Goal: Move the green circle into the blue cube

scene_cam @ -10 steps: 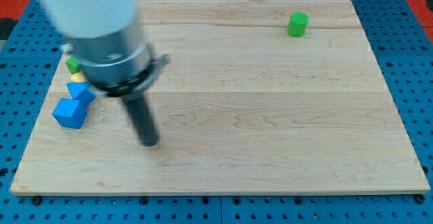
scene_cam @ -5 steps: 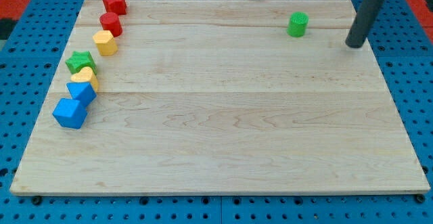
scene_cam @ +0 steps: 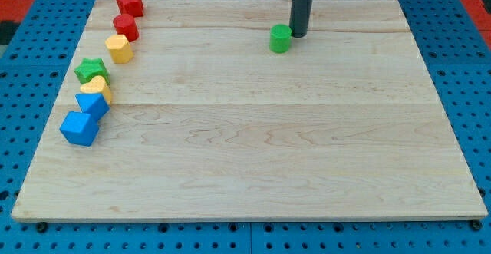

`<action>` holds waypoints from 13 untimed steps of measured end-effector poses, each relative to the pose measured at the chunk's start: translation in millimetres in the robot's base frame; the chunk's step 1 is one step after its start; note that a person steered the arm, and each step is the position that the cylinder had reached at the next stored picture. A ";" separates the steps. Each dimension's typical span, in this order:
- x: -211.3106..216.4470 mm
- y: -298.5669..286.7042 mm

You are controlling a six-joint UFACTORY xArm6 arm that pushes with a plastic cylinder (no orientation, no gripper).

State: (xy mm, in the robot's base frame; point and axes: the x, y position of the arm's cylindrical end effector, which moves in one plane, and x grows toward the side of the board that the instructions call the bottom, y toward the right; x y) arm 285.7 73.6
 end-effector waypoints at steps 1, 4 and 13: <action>21.1 -33.6; 37.3 -50.0; 221.8 -92.9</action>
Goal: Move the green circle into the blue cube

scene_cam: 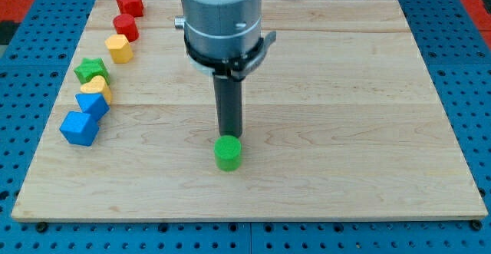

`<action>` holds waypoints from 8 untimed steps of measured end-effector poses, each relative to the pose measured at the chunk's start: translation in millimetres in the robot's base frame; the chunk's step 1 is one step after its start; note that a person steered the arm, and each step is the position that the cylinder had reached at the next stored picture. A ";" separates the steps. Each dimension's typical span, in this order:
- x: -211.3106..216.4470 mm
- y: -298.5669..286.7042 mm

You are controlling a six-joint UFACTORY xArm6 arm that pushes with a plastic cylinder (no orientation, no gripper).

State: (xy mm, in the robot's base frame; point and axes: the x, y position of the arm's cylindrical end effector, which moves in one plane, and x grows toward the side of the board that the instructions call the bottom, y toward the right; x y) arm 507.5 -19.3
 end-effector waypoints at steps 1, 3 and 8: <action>12.3 27.3; 45.2 -13.5; 44.7 -132.8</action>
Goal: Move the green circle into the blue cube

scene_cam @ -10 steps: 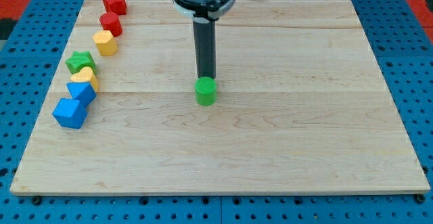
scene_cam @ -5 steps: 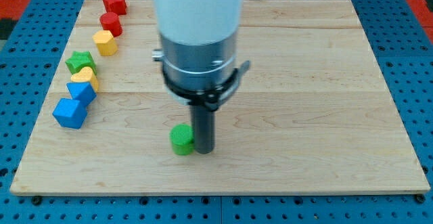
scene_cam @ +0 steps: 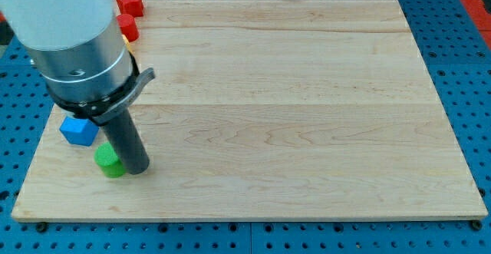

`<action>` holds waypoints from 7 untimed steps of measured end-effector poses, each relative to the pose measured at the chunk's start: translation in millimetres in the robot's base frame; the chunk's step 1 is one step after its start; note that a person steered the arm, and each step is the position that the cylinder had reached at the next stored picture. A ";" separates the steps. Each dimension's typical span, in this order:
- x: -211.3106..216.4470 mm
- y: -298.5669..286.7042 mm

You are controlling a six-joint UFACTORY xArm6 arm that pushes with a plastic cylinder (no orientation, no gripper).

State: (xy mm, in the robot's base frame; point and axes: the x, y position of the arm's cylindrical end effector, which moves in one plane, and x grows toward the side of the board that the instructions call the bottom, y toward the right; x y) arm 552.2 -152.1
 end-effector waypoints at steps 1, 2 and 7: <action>7.3 -1.6; 18.7 -6.8; 4.8 -1.4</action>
State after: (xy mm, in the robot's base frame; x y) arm 557.0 -153.5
